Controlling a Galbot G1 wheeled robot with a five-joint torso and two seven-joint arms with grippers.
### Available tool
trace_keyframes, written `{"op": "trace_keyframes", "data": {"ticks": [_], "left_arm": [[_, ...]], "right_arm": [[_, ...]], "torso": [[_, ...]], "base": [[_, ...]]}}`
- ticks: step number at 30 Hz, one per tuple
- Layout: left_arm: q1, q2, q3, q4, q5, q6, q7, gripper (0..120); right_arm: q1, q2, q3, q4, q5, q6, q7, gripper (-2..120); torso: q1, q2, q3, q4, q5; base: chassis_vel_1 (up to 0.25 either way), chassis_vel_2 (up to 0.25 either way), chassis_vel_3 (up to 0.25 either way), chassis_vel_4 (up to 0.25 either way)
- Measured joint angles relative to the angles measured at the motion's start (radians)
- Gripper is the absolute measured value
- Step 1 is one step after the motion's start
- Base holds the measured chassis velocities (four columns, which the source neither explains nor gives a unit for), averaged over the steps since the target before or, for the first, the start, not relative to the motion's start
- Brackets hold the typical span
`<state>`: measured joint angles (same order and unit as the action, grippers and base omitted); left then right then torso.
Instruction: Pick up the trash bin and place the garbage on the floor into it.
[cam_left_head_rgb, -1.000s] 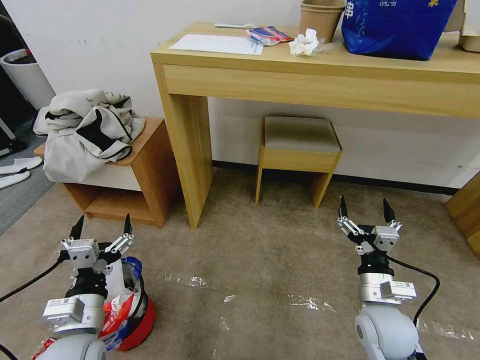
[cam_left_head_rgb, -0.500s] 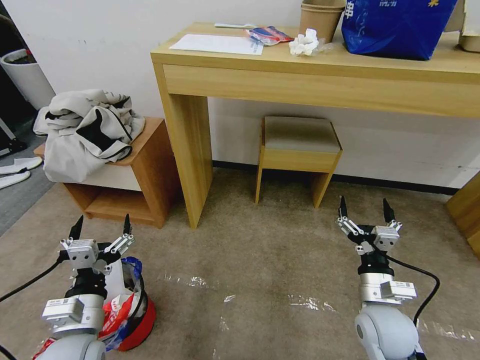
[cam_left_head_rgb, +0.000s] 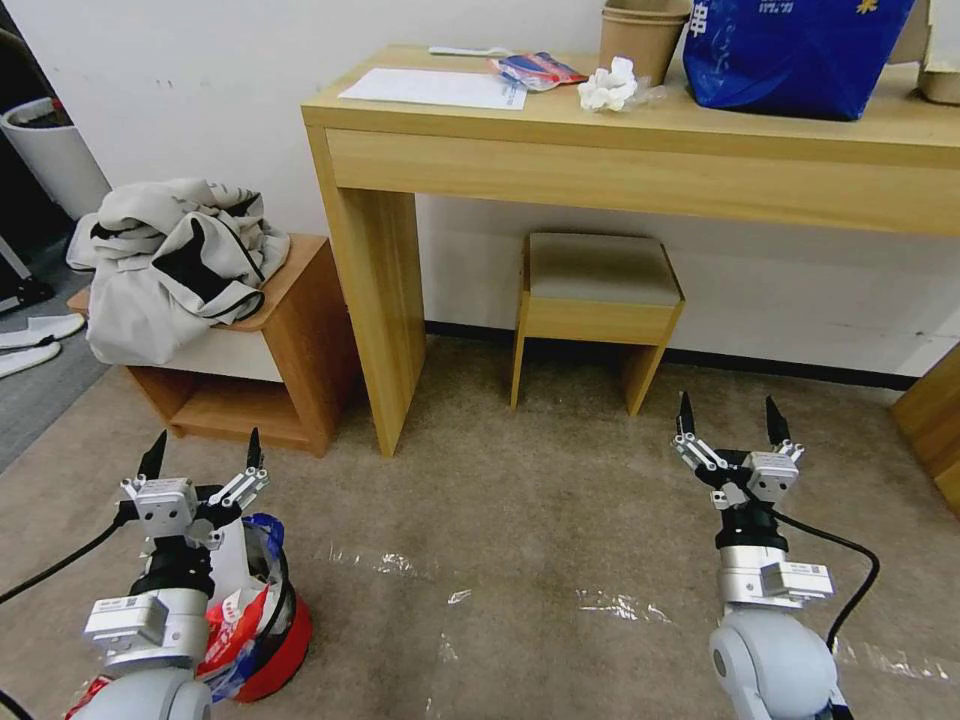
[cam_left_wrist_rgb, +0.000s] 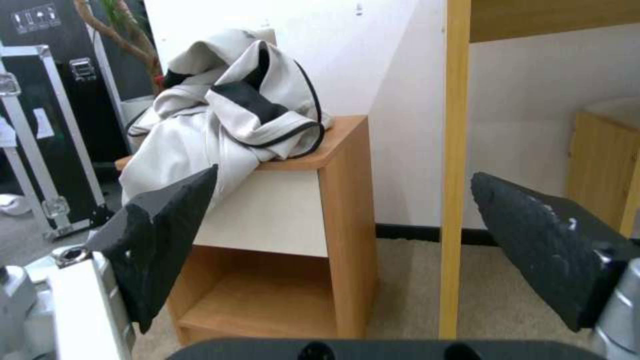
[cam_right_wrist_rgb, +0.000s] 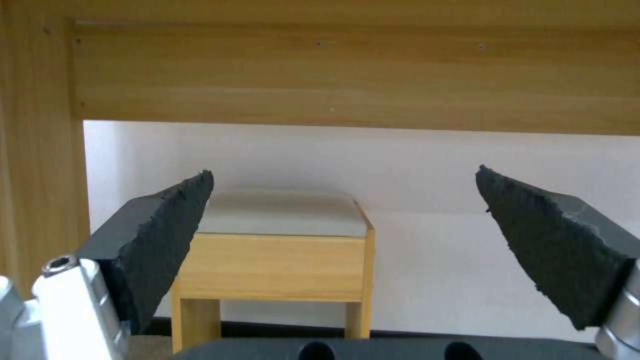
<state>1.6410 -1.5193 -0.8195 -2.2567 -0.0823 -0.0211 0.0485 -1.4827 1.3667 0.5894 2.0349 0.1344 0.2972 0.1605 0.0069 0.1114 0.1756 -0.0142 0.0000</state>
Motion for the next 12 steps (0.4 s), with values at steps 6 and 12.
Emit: {"op": "trace_keyframes", "data": {"ticks": [6, 12], "left_arm": [[0.000, 0.000, 0.000, 0.000, 0.000, 0.000, 0.000, 100], [0.000, 0.000, 0.000, 0.001, 0.000, 0.000, 0.000, 100]], "right_arm": [[0.000, 0.000, 0.000, 0.000, 0.000, 0.000, 0.000, 100], [0.000, 0.000, 0.000, -0.001, 0.000, 0.000, 0.000, 100]], "torso": [[0.000, 0.000, 0.000, 0.0000, 0.0000], [0.000, 0.000, 0.000, 0.0000, 0.0000]], "base": [[0.000, 0.000, 0.000, 0.000], [0.000, 0.000, 0.000, 0.000]]}}
